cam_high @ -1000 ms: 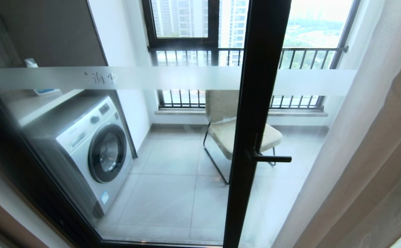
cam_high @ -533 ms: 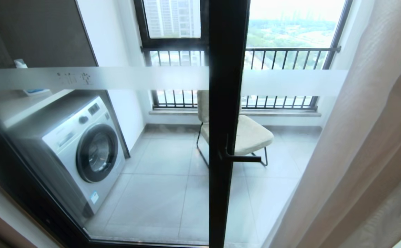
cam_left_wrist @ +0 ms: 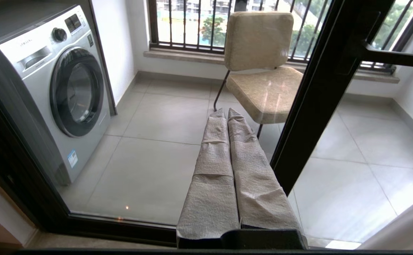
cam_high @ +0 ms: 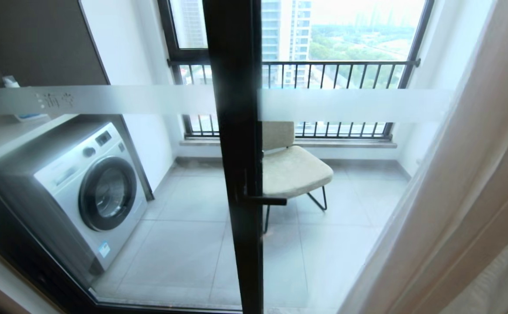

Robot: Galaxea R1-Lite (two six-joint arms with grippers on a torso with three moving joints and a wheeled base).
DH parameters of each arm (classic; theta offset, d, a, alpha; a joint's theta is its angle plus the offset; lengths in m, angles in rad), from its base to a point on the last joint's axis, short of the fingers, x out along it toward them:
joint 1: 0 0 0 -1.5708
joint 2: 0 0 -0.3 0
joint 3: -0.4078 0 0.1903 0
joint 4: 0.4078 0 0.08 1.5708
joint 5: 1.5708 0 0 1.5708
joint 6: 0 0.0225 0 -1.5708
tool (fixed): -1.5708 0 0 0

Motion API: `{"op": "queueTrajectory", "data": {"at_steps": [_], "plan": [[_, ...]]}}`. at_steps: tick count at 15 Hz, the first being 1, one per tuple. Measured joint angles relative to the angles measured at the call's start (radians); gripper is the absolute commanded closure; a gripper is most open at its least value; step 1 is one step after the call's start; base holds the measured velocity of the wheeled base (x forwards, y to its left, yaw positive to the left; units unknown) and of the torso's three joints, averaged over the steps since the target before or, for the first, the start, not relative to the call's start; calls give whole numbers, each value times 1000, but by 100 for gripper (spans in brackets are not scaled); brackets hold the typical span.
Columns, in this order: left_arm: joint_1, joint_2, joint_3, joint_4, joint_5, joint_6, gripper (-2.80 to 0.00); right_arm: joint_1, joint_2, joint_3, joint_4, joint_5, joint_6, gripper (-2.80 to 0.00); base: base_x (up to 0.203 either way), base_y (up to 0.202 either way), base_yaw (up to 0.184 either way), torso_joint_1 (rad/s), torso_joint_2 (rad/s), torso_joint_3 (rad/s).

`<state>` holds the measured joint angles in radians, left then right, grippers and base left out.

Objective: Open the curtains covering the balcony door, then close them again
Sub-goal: Pull the inner curtains open on both sides

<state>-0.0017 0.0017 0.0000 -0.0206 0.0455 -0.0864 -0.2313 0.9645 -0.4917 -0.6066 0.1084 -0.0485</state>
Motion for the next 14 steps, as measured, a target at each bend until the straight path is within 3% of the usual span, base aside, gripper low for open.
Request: {"op": "queueTrajectory", "data": {"at_steps": [3, 14], "plan": [[0, 0, 0, 0, 0, 0, 0, -2, 0, -2, 3, -42, 2, 0, 0, -190, -1, 2, 0, 4], [0, 0, 0, 0, 0, 0, 0, -3, 0, -2, 4, -45, 2, 0, 0, -190, 0, 1, 2, 1]]}}
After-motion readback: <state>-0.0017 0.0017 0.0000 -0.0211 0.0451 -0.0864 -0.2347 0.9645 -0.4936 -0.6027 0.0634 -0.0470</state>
